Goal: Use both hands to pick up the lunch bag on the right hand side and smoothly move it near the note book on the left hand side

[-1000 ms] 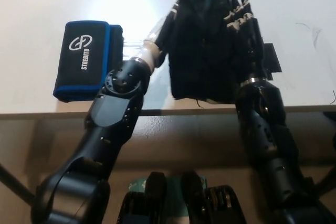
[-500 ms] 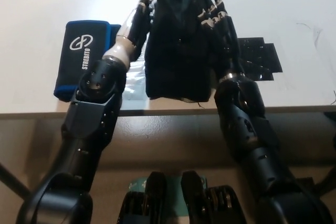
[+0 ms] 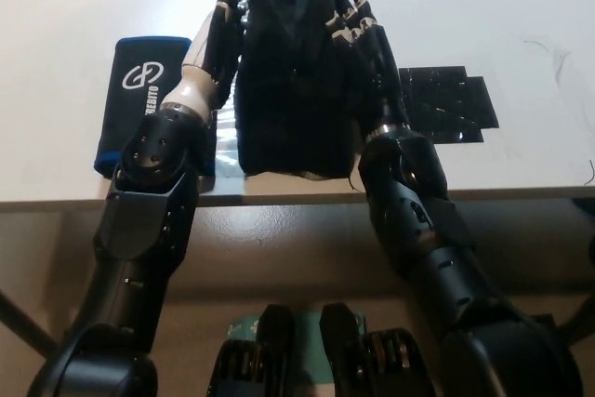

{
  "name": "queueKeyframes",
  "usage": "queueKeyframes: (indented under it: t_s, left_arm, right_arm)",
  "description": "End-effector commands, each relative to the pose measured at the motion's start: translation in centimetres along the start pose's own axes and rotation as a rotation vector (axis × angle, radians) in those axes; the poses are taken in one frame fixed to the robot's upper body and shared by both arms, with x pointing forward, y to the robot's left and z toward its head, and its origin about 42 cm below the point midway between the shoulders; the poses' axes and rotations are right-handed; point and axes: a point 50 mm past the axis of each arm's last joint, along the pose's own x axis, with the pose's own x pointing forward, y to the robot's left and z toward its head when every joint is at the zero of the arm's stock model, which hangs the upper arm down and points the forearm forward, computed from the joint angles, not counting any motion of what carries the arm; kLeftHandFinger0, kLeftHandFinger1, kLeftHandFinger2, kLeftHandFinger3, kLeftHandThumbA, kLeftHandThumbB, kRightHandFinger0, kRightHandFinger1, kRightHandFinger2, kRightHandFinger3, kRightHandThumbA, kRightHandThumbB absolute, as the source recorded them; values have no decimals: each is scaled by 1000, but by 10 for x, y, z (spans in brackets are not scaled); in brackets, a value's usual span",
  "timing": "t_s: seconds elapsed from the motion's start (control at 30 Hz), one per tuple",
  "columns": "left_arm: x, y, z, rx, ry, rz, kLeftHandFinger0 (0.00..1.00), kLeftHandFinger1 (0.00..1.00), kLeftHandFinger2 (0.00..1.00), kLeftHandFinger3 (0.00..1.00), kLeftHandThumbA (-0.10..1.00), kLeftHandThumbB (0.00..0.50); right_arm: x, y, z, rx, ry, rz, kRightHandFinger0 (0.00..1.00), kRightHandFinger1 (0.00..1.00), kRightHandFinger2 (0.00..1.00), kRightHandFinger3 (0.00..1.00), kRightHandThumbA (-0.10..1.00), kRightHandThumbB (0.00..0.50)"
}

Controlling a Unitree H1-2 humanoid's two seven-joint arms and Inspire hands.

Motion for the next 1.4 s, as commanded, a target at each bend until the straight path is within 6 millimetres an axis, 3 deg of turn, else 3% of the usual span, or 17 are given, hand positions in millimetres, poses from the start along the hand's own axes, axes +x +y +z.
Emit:
queueKeyframes:
  t_s: [0.0,0.37,0.57,0.77,0.87,1.03,1.2,1.3,1.37]
  left_arm:
    - [7,9,19,-5,-44,16,1000,1000,1000,1000,1000,401]
    - [-6,32,9,-11,-34,78,1000,1000,1000,1000,1000,390]
    - [-6,42,9,-20,-50,94,1000,1000,1000,1000,1000,365]
    - [-5,44,7,-22,-44,96,1000,1000,1000,1000,1000,375]
    - [-6,46,5,-11,-30,90,1000,1000,1000,1000,1000,399]
    - [-7,50,7,-1,-22,88,1000,1000,1000,1000,1000,393]
    - [-8,55,9,10,-16,75,1000,1000,1000,1000,1000,416]
    - [-10,66,13,57,-11,50,1000,1000,1000,1000,1000,499]
    - [-12,73,16,122,-15,45,1000,1000,1000,1000,1000,500]
  right_arm:
    - [22,40,14,2,-47,131,1000,1000,1000,1000,1000,359]
    - [25,62,0,9,15,153,1000,1000,1000,1000,1000,353]
    - [27,71,-2,-4,37,170,1000,1000,1000,1000,1000,307]
    - [27,72,-5,-14,49,161,1000,1000,1000,1000,1000,344]
    - [27,70,-6,-10,54,158,1000,1000,1000,1000,1000,338]
    - [27,65,-5,-21,46,140,1000,1000,1000,1000,1000,324]
    - [27,51,5,-227,-2,113,1000,1000,1000,1000,1000,332]
    - [27,34,18,-464,-48,71,1000,1000,1000,1000,1000,362]
    - [26,26,25,-520,-77,57,1000,1000,1000,1000,1000,355]
